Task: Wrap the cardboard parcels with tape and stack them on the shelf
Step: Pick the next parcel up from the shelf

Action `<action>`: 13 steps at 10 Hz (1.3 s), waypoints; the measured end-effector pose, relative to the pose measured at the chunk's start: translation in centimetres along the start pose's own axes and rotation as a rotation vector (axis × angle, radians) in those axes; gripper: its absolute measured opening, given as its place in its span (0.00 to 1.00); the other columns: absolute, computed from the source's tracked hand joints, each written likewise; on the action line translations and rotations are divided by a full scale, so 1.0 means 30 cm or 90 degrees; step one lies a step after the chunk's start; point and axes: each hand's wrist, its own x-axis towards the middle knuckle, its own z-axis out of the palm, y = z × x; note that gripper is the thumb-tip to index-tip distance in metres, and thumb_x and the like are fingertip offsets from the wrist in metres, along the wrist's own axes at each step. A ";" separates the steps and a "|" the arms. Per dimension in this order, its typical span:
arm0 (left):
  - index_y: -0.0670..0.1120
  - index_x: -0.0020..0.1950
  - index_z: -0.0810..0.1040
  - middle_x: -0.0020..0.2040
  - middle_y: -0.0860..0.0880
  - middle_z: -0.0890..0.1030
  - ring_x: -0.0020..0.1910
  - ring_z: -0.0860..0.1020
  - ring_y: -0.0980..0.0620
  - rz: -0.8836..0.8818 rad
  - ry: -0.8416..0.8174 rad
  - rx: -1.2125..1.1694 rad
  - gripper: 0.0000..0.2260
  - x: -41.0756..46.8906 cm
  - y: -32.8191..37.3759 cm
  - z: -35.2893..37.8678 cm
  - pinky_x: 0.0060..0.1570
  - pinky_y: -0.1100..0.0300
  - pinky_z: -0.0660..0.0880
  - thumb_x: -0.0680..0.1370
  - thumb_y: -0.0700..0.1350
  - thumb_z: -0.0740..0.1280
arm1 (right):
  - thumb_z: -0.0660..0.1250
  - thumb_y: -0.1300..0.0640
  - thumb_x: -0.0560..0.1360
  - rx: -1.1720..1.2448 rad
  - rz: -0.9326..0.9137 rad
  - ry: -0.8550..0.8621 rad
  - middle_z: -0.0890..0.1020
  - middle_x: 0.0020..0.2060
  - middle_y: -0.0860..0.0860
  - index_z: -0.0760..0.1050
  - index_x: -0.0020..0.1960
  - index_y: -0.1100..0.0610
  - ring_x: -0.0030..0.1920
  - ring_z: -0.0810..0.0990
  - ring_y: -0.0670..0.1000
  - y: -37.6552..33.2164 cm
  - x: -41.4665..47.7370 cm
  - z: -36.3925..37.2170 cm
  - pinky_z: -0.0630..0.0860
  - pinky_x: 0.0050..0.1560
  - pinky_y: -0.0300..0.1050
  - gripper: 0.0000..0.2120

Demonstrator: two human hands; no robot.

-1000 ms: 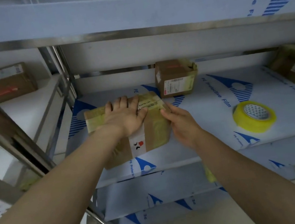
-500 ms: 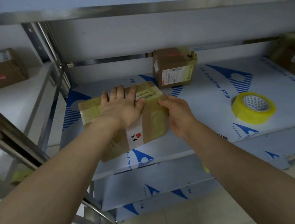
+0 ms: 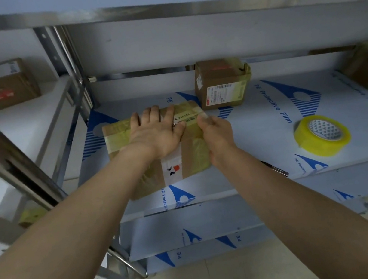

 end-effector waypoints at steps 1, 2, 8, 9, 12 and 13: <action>0.54 0.78 0.45 0.78 0.45 0.49 0.77 0.46 0.45 0.001 0.002 0.001 0.29 0.003 -0.004 0.000 0.73 0.44 0.41 0.79 0.64 0.41 | 0.63 0.49 0.79 0.065 0.063 -0.070 0.84 0.48 0.57 0.79 0.50 0.54 0.48 0.83 0.55 0.000 -0.005 -0.028 0.79 0.52 0.54 0.10; 0.54 0.78 0.45 0.78 0.45 0.49 0.77 0.46 0.45 0.004 0.002 0.000 0.29 0.004 -0.006 0.004 0.73 0.44 0.41 0.79 0.64 0.41 | 0.62 0.60 0.79 0.050 0.041 -0.099 0.83 0.47 0.55 0.77 0.49 0.51 0.48 0.82 0.55 0.007 0.004 -0.044 0.79 0.52 0.54 0.07; 0.54 0.78 0.44 0.78 0.45 0.49 0.77 0.46 0.45 -0.001 -0.003 0.001 0.29 0.007 -0.005 0.004 0.73 0.44 0.41 0.80 0.64 0.41 | 0.64 0.58 0.78 0.042 0.038 -0.056 0.83 0.45 0.55 0.78 0.52 0.54 0.46 0.82 0.54 0.014 0.016 -0.025 0.80 0.46 0.50 0.05; 0.54 0.78 0.44 0.78 0.45 0.49 0.77 0.46 0.45 -0.001 0.003 0.006 0.29 0.009 -0.006 0.007 0.73 0.44 0.42 0.79 0.64 0.41 | 0.67 0.60 0.76 0.084 0.031 -0.139 0.84 0.45 0.54 0.78 0.52 0.52 0.45 0.83 0.53 0.020 0.008 -0.054 0.80 0.45 0.49 0.06; 0.54 0.78 0.45 0.78 0.45 0.49 0.77 0.47 0.45 0.003 0.008 0.009 0.29 0.008 -0.005 0.009 0.73 0.44 0.42 0.79 0.64 0.41 | 0.63 0.64 0.77 0.168 0.035 -0.208 0.85 0.42 0.52 0.77 0.54 0.53 0.43 0.84 0.50 0.026 0.011 -0.085 0.80 0.41 0.46 0.09; 0.54 0.78 0.45 0.78 0.45 0.49 0.77 0.47 0.45 0.003 0.006 0.007 0.28 0.006 -0.003 0.007 0.73 0.44 0.42 0.80 0.63 0.41 | 0.61 0.64 0.78 0.181 0.036 -0.205 0.85 0.41 0.52 0.77 0.53 0.54 0.42 0.84 0.50 0.029 0.018 -0.087 0.80 0.41 0.46 0.10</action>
